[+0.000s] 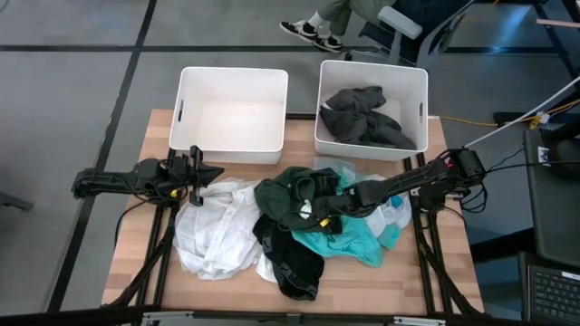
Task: Sort clothes
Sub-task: Put the green polo shirt into the right white bin
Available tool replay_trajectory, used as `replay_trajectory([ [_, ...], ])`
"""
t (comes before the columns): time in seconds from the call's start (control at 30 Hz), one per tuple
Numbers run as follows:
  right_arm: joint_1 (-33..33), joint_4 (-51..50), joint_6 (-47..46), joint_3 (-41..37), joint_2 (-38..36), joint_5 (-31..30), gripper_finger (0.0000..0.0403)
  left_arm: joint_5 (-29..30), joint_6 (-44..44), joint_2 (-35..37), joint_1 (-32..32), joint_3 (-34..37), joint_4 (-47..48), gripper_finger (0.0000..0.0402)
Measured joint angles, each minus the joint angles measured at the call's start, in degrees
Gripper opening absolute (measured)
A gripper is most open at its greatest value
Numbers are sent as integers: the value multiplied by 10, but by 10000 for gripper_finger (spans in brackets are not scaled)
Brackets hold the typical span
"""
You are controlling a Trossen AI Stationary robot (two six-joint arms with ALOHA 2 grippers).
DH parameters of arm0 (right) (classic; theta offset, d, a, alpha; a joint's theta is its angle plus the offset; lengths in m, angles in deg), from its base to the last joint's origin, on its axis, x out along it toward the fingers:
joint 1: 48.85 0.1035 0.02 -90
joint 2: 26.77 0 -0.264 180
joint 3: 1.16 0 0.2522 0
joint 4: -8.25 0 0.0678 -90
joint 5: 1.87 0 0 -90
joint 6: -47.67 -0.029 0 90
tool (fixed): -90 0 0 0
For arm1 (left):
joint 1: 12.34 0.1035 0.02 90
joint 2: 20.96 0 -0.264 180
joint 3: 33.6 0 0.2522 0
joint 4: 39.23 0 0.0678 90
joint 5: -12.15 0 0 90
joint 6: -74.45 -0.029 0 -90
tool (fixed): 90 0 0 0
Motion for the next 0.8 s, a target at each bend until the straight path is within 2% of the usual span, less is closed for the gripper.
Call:
replay_trajectory([
  [0.23,0,-52,16,48,0,-5,56,0,0,0,0,0,1,8],
  [0.4,0,-111,25,97,0,-39,33,0,0,0,0,0,7,8],
  [0.8,-4,-189,46,199,0,-96,22,0,4,0,0,0,10,8],
])
